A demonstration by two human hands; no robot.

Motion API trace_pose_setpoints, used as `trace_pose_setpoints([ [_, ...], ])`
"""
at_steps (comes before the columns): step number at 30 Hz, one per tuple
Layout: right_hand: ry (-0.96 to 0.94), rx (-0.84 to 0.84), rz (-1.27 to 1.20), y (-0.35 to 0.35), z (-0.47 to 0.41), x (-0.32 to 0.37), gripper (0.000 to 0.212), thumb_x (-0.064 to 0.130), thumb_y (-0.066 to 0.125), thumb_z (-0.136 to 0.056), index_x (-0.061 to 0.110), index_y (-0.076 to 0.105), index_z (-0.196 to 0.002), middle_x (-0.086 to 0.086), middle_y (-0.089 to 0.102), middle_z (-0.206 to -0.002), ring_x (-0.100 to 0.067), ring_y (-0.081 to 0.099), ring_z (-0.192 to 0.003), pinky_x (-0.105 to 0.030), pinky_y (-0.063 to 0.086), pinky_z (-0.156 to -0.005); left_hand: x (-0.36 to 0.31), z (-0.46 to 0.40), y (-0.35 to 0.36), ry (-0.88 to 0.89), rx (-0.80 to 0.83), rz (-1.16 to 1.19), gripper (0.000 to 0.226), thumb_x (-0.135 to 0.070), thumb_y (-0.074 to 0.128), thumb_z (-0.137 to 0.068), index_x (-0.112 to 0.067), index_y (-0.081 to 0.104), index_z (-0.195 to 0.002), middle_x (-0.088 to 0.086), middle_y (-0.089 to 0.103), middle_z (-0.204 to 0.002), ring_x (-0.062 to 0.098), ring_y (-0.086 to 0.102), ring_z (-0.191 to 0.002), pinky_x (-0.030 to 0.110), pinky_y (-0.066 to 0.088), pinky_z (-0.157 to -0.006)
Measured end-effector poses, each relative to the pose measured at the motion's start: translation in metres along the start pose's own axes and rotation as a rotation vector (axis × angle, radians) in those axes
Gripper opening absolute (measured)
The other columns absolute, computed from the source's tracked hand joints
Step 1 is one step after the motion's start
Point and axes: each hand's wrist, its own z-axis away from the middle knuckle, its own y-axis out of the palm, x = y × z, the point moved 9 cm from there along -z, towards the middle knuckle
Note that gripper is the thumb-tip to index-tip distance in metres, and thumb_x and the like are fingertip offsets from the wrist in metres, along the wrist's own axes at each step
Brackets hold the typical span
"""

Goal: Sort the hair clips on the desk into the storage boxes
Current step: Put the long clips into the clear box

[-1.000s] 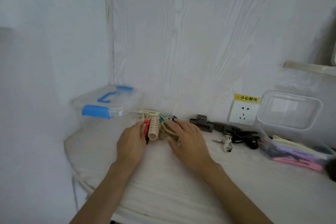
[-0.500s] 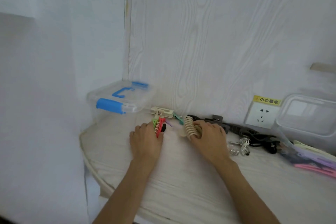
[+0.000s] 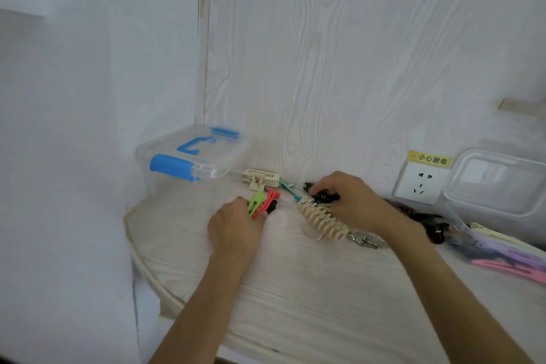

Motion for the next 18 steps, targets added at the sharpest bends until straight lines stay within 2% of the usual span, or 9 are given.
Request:
trace_pose_setpoints([
  [3, -0.018, 0.039, -0.019, 0.038, -0.017, 0.036, 0.047, -0.004, 0.042, -0.085, 0.016, 0.054, -0.127, -0.009, 0.054, -0.128, -0.024, 0.052, -0.114, -0.029, 0.041, -0.094, 0.0, 0.0, 0.0, 0.004, 0.0, -0.004, 0.035, -0.047, 0.056, -0.086, -0.018, 0.061, -0.105, 0.003, 0.067, -0.1, 0.023, 0.062, -0.092, 0.03, 0.042, -0.071],
  [6, 0.027, 0.1, 0.277, 0.079, -0.034, 0.036, 0.04, 0.001, 0.039, -0.087, 0.002, 0.044, -0.127, -0.017, 0.049, -0.13, -0.031, 0.045, -0.12, -0.036, 0.038, -0.098, -0.002, 0.0, 0.0, 0.026, -0.005, -0.029, 0.036, -0.048, 0.05, -0.091, -0.017, 0.06, -0.106, 0.006, 0.067, -0.102, 0.025, 0.062, -0.095, 0.033, 0.044, -0.075],
  [9, 0.068, 0.065, 0.44, 0.093, -0.046, 0.025, 0.038, 0.007, 0.038, -0.09, 0.004, 0.041, -0.127, -0.014, 0.049, -0.131, -0.03, 0.042, -0.124, -0.038, 0.035, -0.1, -0.004, 0.001, -0.002, 0.048, -0.015, -0.089, 0.033, -0.043, 0.042, -0.096, -0.015, 0.056, -0.108, 0.007, 0.065, -0.106, 0.026, 0.06, -0.099, 0.034, 0.044, -0.076],
  [13, 0.026, -0.153, 0.329, 0.084, -0.051, 0.02, 0.028, 0.017, 0.037, -0.095, 0.013, 0.053, -0.117, -0.006, 0.056, -0.122, -0.024, 0.049, -0.116, -0.035, 0.034, -0.096, -0.006, 0.0, -0.001, 0.057, -0.009, -0.127, 0.032, -0.04, 0.038, -0.098, -0.015, 0.052, -0.111, 0.007, 0.064, -0.108, 0.025, 0.06, -0.101, 0.033, 0.042, -0.074],
  [16, -0.048, -0.169, 0.219, 0.085, -0.049, 0.018, 0.028, 0.026, 0.039, -0.096, 0.018, 0.058, -0.115, -0.001, 0.059, -0.119, -0.021, 0.052, -0.111, -0.034, 0.036, -0.093, -0.005, -0.002, 0.0, 0.037, 0.0, -0.086, 0.033, -0.042, 0.039, -0.097, -0.014, 0.051, -0.11, 0.007, 0.065, -0.106, 0.026, 0.06, -0.1, 0.034, 0.041, -0.072],
  [18, -0.084, -0.204, 0.055, 0.082, -0.044, 0.018, 0.027, 0.025, 0.042, -0.095, 0.022, 0.057, -0.118, 0.002, 0.062, -0.118, -0.019, 0.055, -0.109, -0.033, 0.042, -0.086, -0.005, 0.0, 0.0, 0.028, 0.011, -0.04, 0.03, -0.039, 0.04, -0.097, -0.014, 0.05, -0.111, 0.007, 0.066, -0.105, 0.026, 0.061, -0.099, 0.035, 0.043, -0.074],
])
